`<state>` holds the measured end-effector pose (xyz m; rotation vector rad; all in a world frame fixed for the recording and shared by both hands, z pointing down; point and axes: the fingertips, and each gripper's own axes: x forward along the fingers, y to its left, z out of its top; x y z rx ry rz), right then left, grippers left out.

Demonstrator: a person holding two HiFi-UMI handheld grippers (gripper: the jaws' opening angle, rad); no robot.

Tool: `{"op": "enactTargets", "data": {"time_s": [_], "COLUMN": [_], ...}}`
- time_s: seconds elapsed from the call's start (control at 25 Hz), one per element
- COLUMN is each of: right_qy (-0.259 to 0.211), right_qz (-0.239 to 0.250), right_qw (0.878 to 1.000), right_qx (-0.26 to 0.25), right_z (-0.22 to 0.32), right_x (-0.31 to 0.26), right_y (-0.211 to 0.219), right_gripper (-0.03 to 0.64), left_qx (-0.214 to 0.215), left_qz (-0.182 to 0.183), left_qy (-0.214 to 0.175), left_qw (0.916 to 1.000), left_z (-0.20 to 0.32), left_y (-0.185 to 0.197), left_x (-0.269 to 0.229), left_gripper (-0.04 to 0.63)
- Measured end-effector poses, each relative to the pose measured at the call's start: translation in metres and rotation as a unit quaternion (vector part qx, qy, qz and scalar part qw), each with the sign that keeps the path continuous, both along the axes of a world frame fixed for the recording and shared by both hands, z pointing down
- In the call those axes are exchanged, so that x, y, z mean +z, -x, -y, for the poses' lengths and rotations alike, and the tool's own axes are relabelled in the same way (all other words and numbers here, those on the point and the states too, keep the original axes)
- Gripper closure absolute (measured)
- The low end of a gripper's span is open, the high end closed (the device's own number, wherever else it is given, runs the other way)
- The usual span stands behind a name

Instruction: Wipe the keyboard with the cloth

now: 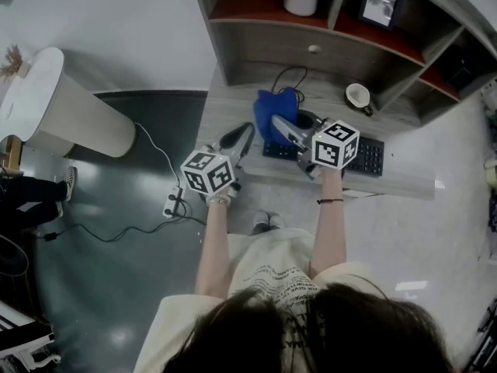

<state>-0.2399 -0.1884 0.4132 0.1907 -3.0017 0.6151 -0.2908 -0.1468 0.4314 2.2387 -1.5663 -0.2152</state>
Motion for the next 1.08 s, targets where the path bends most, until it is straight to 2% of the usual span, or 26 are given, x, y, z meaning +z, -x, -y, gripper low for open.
{"op": "enactTargets", "data": {"time_s": [0.44,1.08], "right_qy": [-0.02,-0.026], "right_qz": [0.005,0.011], "right_qw": [1.0,1.0], "right_qx": [-0.008,-0.01], "right_z": [-0.002,0.005], "right_x": [-0.008,-0.009], "right_y": [-0.007,-0.017], "right_gripper": [0.558,0.558], "left_qx": [0.004,-0.001], "left_qz": [0.015,0.017], "left_qy": [-0.013,-0.019], "left_qw": [0.9998,0.9997], "left_z": [0.0,0.006], "left_y": [-0.011,-0.014], "left_x": [-0.01,-0.015], "left_gripper": [0.592,0.592]}}
